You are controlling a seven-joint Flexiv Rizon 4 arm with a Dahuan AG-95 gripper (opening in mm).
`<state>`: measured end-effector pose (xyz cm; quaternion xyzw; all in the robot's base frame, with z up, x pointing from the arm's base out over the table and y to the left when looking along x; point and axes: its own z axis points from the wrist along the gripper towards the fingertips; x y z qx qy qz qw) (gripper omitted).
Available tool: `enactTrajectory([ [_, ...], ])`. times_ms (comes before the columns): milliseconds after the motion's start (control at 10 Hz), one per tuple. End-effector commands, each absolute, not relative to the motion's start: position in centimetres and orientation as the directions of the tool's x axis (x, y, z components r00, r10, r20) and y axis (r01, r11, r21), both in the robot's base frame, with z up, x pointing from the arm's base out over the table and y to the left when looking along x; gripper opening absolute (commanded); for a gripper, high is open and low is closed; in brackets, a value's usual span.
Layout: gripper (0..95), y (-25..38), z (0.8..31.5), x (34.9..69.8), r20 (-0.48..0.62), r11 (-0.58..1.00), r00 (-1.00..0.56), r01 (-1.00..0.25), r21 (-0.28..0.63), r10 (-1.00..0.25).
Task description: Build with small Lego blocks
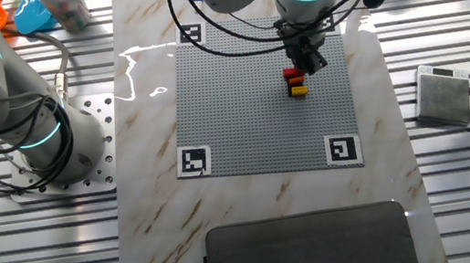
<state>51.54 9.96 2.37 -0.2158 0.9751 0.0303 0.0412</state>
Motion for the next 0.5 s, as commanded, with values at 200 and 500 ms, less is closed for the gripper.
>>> enactTrajectory([
  [200, 0.0, 10.1, 3.2, 51.2, -0.087, 0.906, -0.904, -0.423, 0.036, -0.419],
  [500, 0.0, 9.7, 3.6, 50.9, -0.088, 0.903, -0.901, -0.428, 0.037, -0.424],
])
